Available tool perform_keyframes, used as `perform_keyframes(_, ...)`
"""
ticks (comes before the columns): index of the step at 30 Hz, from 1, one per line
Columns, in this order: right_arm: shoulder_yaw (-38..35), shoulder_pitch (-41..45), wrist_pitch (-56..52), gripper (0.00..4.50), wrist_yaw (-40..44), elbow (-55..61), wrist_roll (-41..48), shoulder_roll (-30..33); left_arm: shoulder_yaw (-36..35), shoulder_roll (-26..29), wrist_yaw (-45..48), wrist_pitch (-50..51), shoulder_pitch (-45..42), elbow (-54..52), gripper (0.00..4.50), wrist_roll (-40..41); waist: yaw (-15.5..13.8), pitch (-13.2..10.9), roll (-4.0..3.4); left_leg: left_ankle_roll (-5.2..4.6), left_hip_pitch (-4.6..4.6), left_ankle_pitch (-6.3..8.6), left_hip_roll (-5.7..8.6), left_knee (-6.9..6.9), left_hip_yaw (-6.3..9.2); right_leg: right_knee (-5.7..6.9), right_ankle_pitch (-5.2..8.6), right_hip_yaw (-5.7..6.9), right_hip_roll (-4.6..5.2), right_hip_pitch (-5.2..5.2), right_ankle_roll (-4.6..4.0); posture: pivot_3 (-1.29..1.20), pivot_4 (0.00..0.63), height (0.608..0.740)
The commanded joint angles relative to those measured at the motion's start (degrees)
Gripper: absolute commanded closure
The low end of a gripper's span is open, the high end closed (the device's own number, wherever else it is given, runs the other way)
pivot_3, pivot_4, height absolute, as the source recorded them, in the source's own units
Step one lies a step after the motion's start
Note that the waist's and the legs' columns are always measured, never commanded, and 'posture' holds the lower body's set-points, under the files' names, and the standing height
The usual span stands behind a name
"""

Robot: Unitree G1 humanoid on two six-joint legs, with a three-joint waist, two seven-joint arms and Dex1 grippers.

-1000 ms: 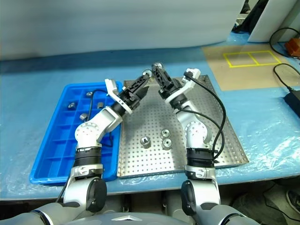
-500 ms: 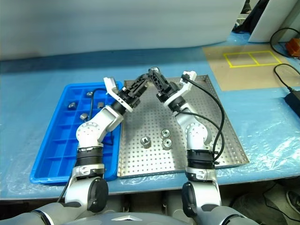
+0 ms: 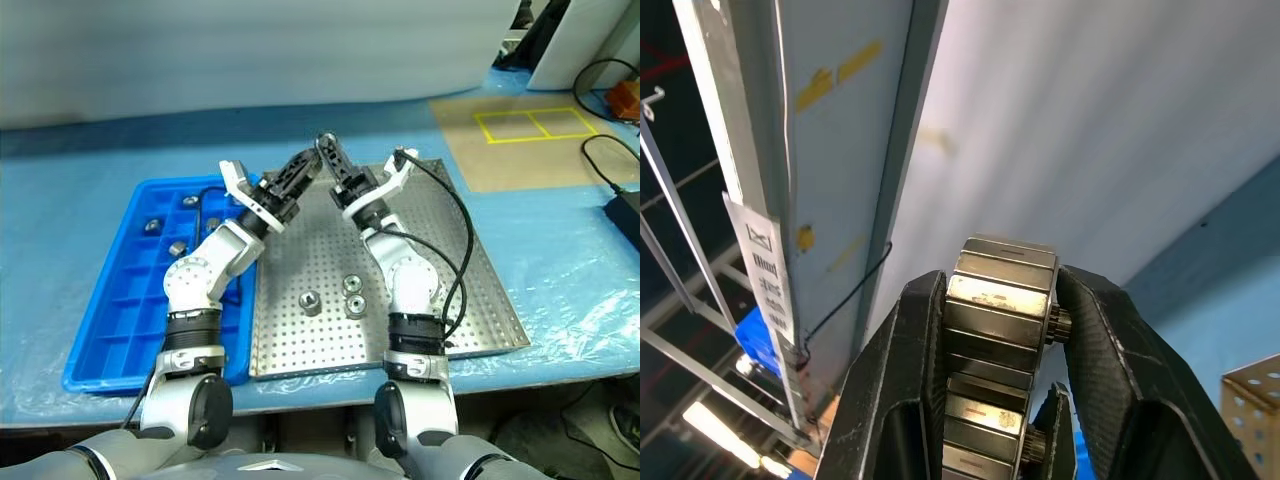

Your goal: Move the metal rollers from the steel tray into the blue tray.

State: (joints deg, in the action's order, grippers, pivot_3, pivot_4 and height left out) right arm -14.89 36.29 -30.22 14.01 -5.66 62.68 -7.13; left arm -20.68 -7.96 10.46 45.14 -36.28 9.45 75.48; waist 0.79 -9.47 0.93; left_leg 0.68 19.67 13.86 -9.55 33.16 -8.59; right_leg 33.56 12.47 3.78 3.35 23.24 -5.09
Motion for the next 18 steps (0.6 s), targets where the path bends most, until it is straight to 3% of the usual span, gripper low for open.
perform_keyframes(1, -14.5, 5.1, 8.0, 3.19, -4.5, 0.9, 15.3, -1.7, -7.8, -0.4, -2.4, -7.2, -1.1, 0.4, 3.25, 5.4, 0.0, 0.0, 0.0, 0.0, 0.0, 0.0, 0.0, 0.0, 0.0, 0.0, 0.0, 0.0, 0.0, 0.0, 0.0, -0.2, 0.15, 0.74)
perform_keyframes(4, -15.9, 6.0, 9.8, 3.19, -6.4, -0.6, 22.1, -0.5, -8.6, 1.2, -3.4, -8.9, -1.2, 1.1, 3.25, 7.2, -0.4, 0.0, -0.02, -0.01, 0.08, 0.0, 0.04, 0.0, 0.02, -0.04, -0.05, 0.0, 0.02, 0.01, 0.08, -0.2, 0.15, 0.74)
perform_keyframes(8, -18.3, 7.0, 10.9, 3.19, -7.9, -1.9, 24.6, -0.8, -10.2, 2.3, -4.2, -10.2, -1.5, 1.5, 3.25, 7.4, 0.0, 0.0, 0.0, -0.03, 0.1, 0.0, 0.03, 0.0, -0.02, -0.14, -0.26, -0.05, -0.02, 0.03, 0.43, -0.19, 0.15, 0.74)
perform_keyframes(10, -16.6, 6.5, 10.9, 3.19, -7.4, -1.8, 21.6, 0.2, -11.0, 3.2, -4.2, -11.6, -1.9, 1.4, 3.25, 6.8, -0.1, -0.1, 0.01, -0.02, 0.12, 0.0, 0.03, 0.0, -0.02, -0.14, -0.26, -0.04, -0.02, 0.04, 0.43, -0.19, 0.15, 0.74)
perform_keyframes(11, -12.6, 5.4, 10.0, 3.19, -6.0, -1.0, 15.9, 2.0, -11.3, 4.2, -4.2, -13.3, -2.1, 1.2, 3.25, 5.0, 0.0, -0.1, 0.01, -0.02, 0.13, 0.0, 0.04, 0.0, -0.02, -0.14, -0.26, -0.04, -0.02, 0.05, 0.43, -0.19, 0.15, 0.74)
perform_keyframes(15, -0.4, 2.4, 7.2, 3.19, -1.5, 1.3, 0.7, 6.5, -8.0, 9.7, -2.7, -19.1, -1.0, -2.4, 3.25, -7.0, 0.2, -0.1, 0.02, 0.14, 0.09, -0.09, -0.02, -0.01, 0.02, -0.13, -0.33, -0.05, -0.13, 0.04, 0.54, -0.18, 0.15, 0.74)
perform_keyframes(18, 4.9, 1.9, 6.6, 3.19, 2.1, 1.4, -6.0, 8.6, -0.8, 16.9, -2.1, -27.7, 2.5, -7.5, 3.25, -26.3, -0.1, -0.1, 0.03, 0.25, 0.09, -0.16, -0.11, -0.06, 0.07, -0.15, -0.37, 0.0, -0.19, 0.05, 0.62, -0.15, 0.15, 0.74)
